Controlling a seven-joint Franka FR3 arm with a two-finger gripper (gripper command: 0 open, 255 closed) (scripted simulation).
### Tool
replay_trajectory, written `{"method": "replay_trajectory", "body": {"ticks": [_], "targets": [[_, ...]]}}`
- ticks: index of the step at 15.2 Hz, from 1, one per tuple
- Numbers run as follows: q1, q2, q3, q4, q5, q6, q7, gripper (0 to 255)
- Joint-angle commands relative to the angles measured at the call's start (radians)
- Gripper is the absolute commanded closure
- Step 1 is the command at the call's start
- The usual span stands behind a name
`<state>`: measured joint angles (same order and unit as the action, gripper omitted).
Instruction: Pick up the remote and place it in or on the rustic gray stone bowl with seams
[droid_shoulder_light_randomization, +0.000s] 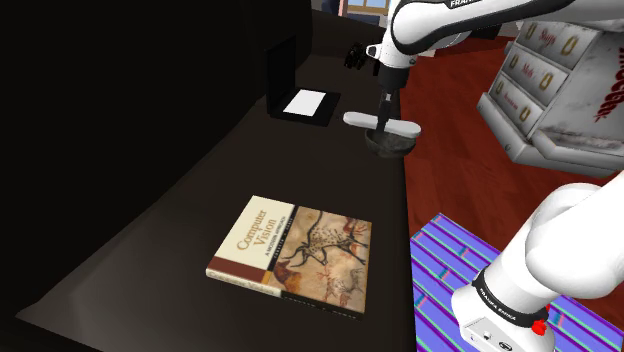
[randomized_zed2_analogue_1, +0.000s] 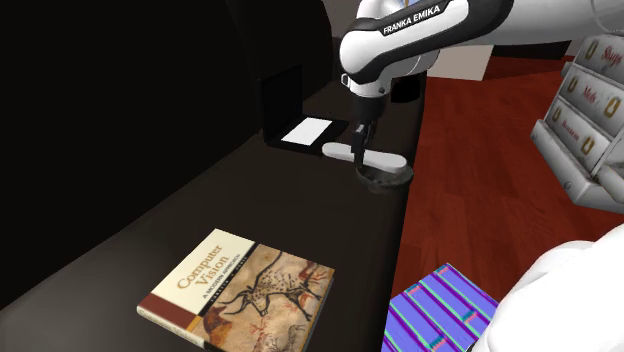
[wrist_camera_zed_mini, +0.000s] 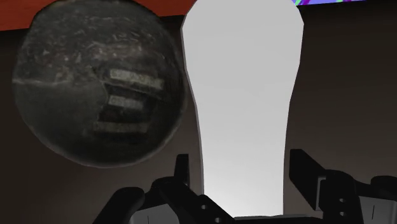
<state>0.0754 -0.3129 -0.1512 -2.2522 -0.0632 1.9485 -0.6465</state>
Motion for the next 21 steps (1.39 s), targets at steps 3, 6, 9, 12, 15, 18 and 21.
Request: {"method": "replay_trajectory", "body": {"ticks": [3,6,9,12,15,18,21], "targets": [[-0.035,0.059,-0.065,0.06,-0.008,0.003,-0.099,255],[-0.061,0.111,-0.112,0.116,-0.006,0.001,-0.175,255],[-0.086,0.173,-0.159,0.184,0.006,-0.005,-0.254,255],[-0.087,0.182,-0.16,0.153,0.008,0.035,-0.255,255],[-0.088,0.193,-0.162,0.123,0.01,0.076,-0.257,255],[-0.088,0.206,-0.164,0.095,0.013,0.116,-0.259,255],[-0.089,0.221,-0.166,0.069,0.017,0.156,-0.262,255]]}}
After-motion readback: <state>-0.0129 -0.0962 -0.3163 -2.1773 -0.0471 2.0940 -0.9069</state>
